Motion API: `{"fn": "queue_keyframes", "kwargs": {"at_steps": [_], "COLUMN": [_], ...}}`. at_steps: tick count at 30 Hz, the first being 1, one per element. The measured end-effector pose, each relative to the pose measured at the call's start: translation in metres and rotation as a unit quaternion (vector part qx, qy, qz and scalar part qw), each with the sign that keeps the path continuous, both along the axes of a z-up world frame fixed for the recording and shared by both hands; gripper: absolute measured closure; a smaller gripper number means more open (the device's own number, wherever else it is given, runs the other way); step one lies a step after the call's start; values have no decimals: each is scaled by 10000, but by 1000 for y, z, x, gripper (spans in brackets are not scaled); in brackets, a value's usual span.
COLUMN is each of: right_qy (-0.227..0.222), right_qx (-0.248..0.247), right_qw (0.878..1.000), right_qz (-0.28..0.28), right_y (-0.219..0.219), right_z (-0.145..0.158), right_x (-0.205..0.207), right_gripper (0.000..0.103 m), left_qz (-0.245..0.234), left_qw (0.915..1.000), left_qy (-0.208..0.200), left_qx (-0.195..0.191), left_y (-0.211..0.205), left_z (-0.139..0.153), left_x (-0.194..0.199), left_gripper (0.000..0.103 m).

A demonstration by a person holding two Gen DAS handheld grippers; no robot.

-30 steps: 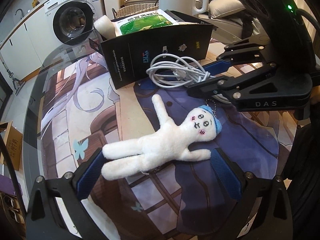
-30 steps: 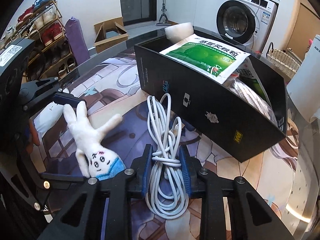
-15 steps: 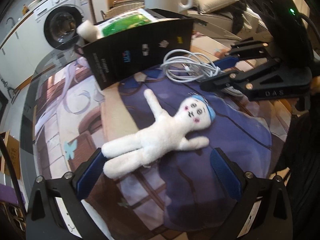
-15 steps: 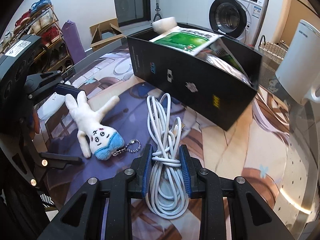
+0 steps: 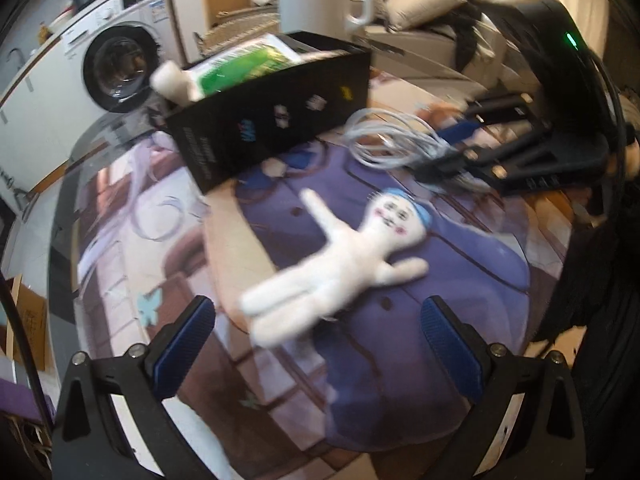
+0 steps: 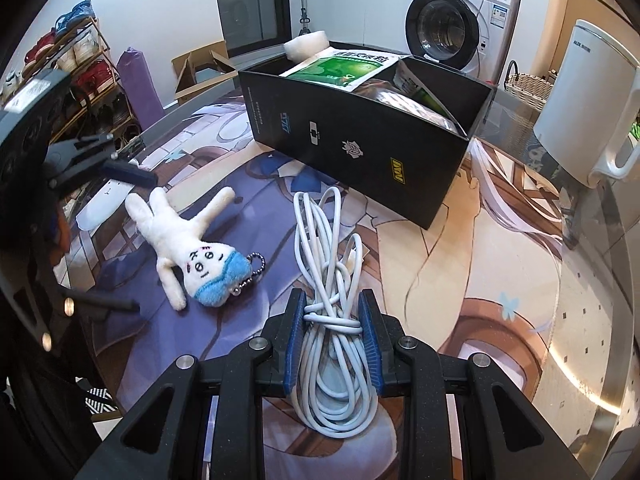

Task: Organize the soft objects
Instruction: 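Close the right gripper on the cable while the left gripper grasps the white plush doll, then carry the cable and plush doll over the black box with both grippers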

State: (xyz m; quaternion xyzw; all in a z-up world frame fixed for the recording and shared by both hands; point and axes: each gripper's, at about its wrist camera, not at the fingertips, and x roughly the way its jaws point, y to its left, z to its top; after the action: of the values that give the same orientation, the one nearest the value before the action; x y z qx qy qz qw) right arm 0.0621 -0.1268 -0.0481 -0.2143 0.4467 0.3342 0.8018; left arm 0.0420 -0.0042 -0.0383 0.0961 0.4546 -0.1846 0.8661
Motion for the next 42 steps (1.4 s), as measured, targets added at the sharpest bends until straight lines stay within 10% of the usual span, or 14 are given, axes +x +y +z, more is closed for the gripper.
{"fn": "queue_keyframes", "kwargs": {"at_steps": [14,18,24,42], "right_qy": [-2,12,68,-85], "right_qx": [-2,-3,82,460], "right_qw": [10000,10000,9999,9989], "right_qz": [19,31,21,-17], "right_y": [0,0,-2,-8], "right_z": [1,1,1,17], "right_x": [-1,-1,-1,-3], "right_gripper": [76,76,76,76], "left_qz": [-545,-585,-568,464], "left_qw": [9977,9982,9981,9950], "left_qy": [-203,-26,-87,-646], "left_qx": [359,-83,-209,-612], "left_y": [-36,-26,-33,-13], "left_z": [-9,-7,-3,22], "left_x": [20,20,14,19], "left_gripper": [2,33,52,54]}}
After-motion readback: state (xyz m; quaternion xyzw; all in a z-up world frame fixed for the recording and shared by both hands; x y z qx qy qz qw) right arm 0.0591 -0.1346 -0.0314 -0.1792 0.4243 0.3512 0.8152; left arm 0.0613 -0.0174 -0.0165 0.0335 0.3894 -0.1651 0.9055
